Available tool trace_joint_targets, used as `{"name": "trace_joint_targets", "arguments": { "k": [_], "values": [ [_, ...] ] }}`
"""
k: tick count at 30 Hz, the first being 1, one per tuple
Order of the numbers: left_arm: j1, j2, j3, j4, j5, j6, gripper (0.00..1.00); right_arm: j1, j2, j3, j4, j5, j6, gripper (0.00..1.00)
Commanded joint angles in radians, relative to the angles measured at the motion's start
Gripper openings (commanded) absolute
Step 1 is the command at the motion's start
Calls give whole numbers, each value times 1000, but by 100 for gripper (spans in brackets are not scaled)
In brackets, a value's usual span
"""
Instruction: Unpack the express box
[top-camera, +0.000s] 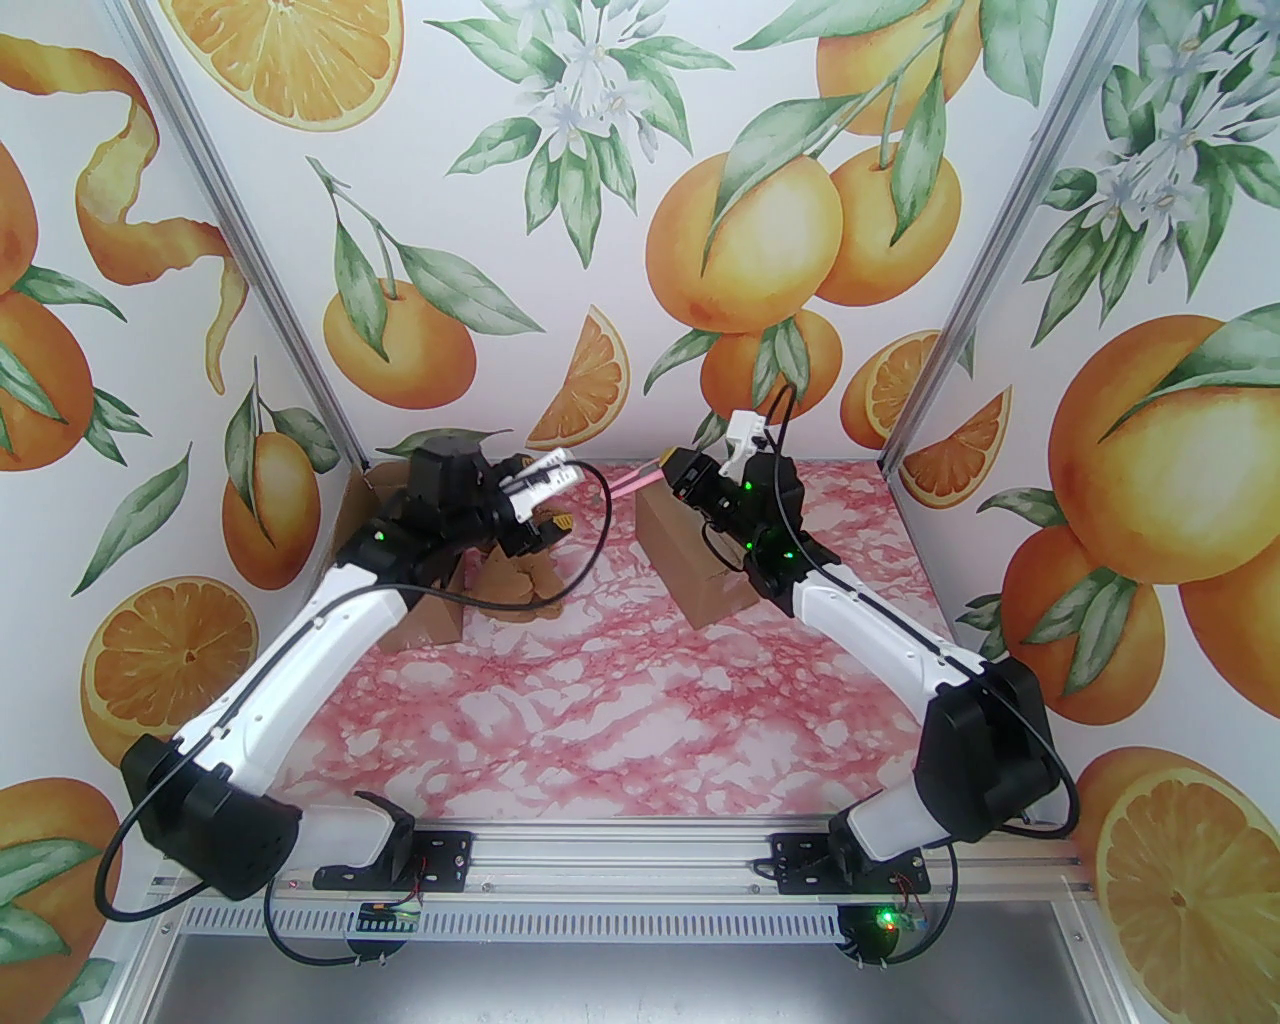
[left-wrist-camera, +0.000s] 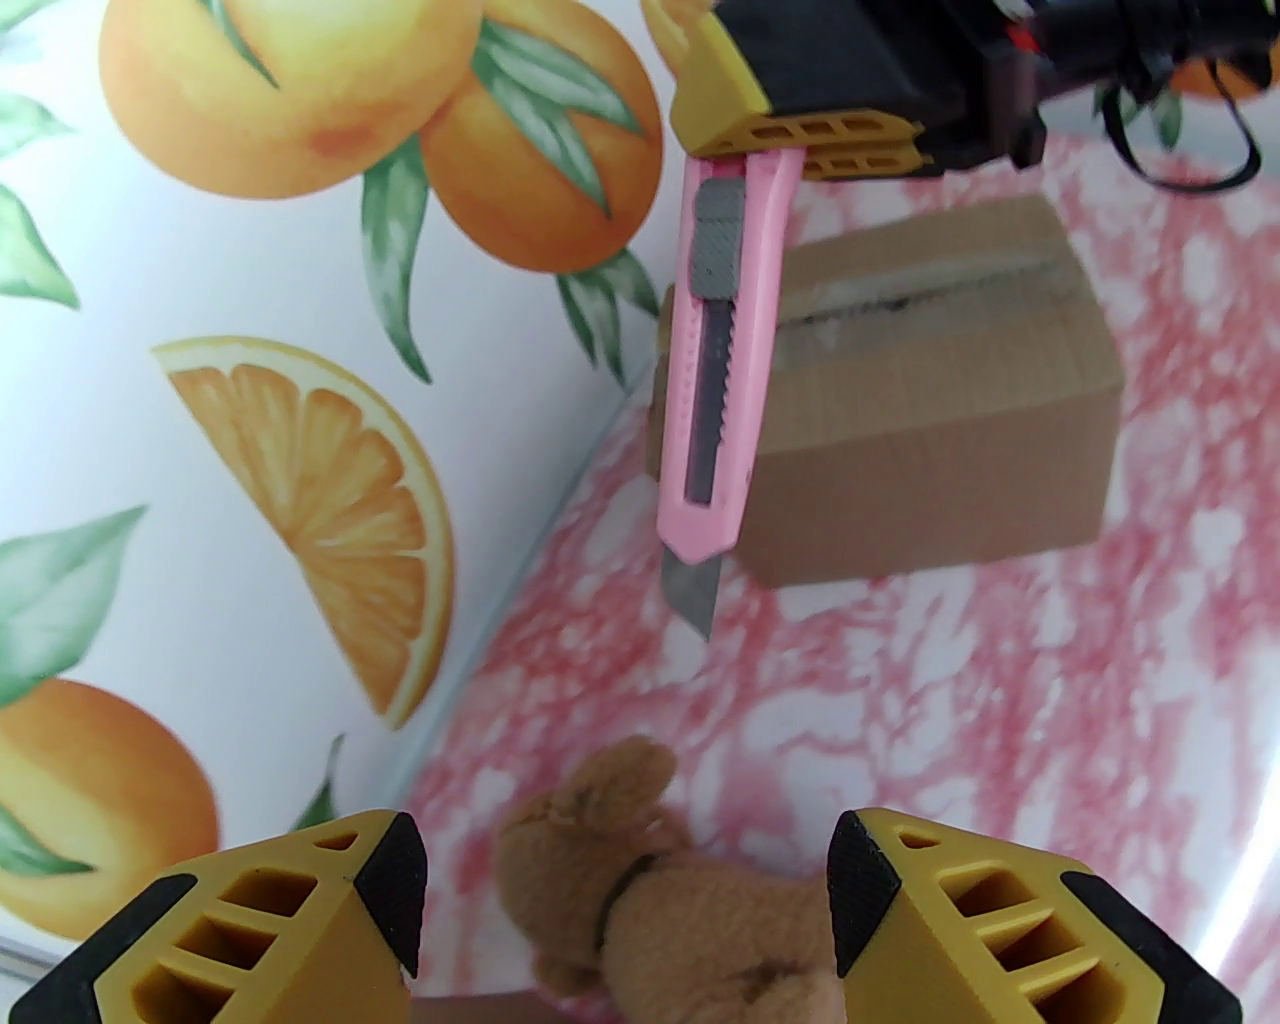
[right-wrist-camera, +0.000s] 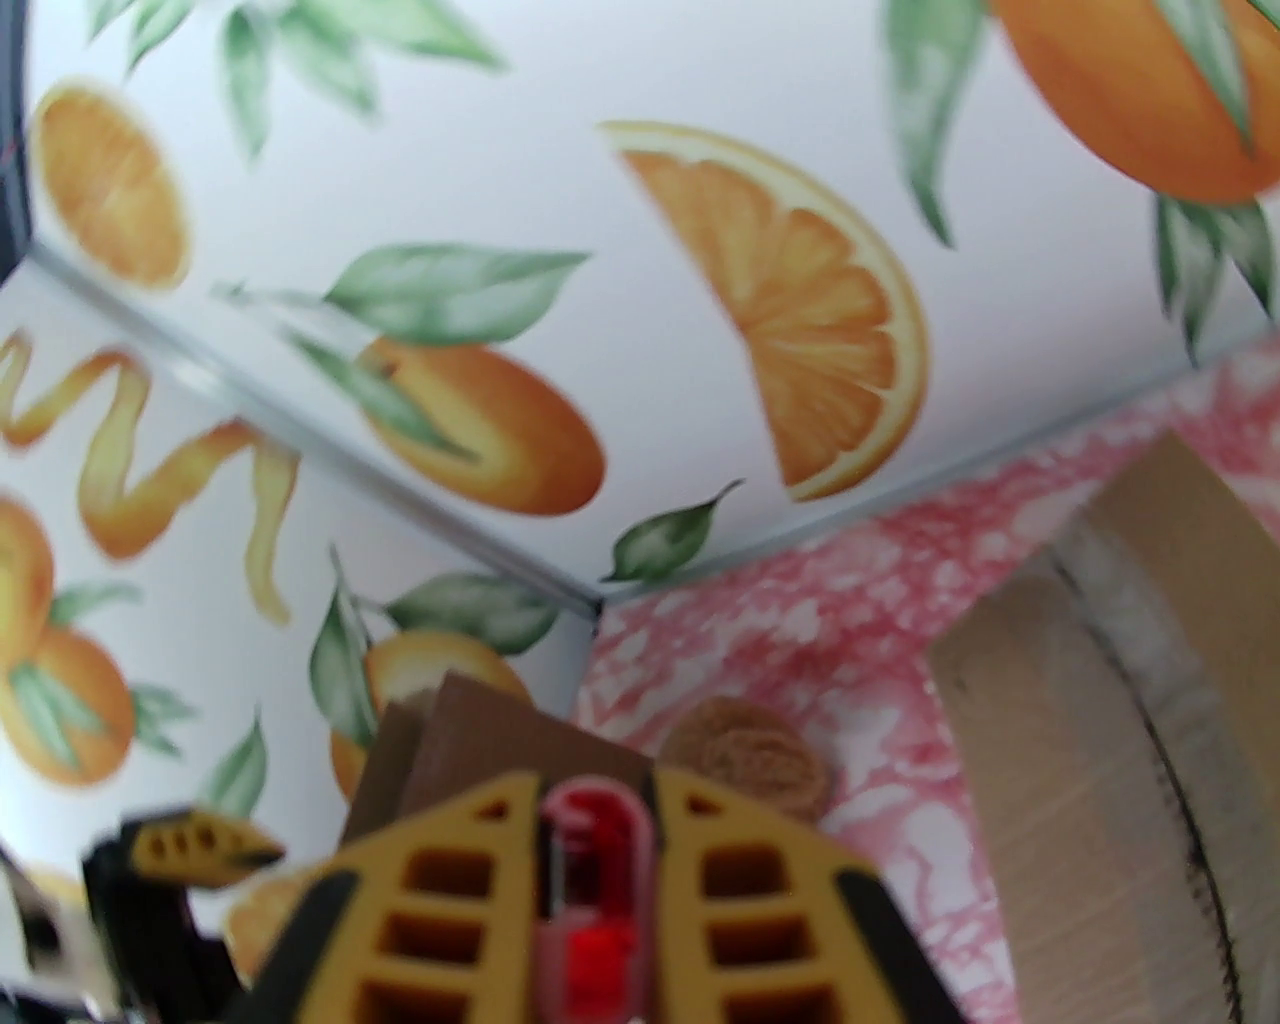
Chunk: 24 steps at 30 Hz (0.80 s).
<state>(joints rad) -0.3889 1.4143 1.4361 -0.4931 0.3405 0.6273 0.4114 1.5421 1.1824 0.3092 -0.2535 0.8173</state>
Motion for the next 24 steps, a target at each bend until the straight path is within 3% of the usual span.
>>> {"name": "trace_joint_targets", "arguments": {
  "k": [1,7,24],
  "values": [
    [40,69,83,-92,312,-128,68,4,-34,9,21,-161,-168,8],
    [65,188,202,-189,523,-175,65,4,-62,-31,54,-284,-268,7],
    [64,268,200,-167,692,-246,62,21,-7,12,170,-587,-360,2]
  ]
}}
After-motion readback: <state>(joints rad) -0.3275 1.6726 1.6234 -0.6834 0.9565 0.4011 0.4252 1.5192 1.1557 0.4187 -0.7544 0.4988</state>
